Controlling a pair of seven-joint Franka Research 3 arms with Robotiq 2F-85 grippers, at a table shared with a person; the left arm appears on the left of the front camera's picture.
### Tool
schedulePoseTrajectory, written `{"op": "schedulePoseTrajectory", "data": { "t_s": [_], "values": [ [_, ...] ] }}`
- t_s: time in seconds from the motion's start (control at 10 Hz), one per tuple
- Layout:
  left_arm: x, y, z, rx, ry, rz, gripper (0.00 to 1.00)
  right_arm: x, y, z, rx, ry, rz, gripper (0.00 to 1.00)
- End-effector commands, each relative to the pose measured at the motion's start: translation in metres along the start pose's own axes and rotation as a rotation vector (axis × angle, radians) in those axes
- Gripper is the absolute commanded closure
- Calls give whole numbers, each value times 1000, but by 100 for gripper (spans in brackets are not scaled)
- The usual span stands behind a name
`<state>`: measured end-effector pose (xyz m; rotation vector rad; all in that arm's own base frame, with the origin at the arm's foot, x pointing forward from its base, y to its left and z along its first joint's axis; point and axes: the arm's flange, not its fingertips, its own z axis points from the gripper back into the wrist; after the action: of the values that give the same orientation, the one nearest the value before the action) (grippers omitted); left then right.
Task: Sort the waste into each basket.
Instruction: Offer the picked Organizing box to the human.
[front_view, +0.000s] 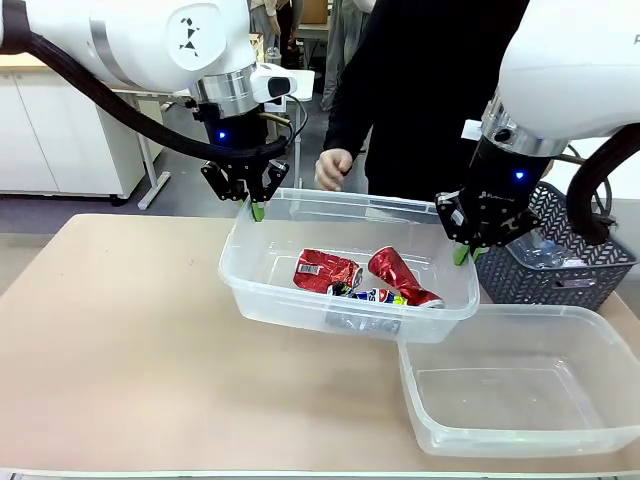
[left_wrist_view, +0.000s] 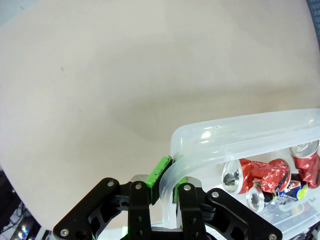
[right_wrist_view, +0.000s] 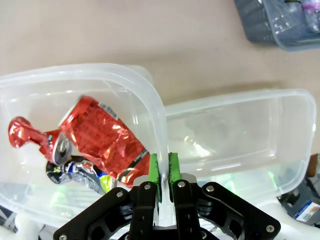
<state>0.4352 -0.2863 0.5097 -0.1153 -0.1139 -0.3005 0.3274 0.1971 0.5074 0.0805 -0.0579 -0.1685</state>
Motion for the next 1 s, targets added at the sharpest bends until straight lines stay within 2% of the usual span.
{"op": "schedulePoseTrajectory", "data": {
  "t_s": [0.0,0.6,0.7,0.9],
  "values": [
    [-2,1,3,-1,-15,5,92,-1,-1,-1,0,1,3,91],
    [-2,1,3,-1,-15,5,92,0,0,0,0,0,0,91],
    [0,0,0,0,0,0,92,19,9,6,-7,18,40,91],
    [30,24,20,6,-43,28,92,70,32,25,-9,-2,94,91]
  ]
}}
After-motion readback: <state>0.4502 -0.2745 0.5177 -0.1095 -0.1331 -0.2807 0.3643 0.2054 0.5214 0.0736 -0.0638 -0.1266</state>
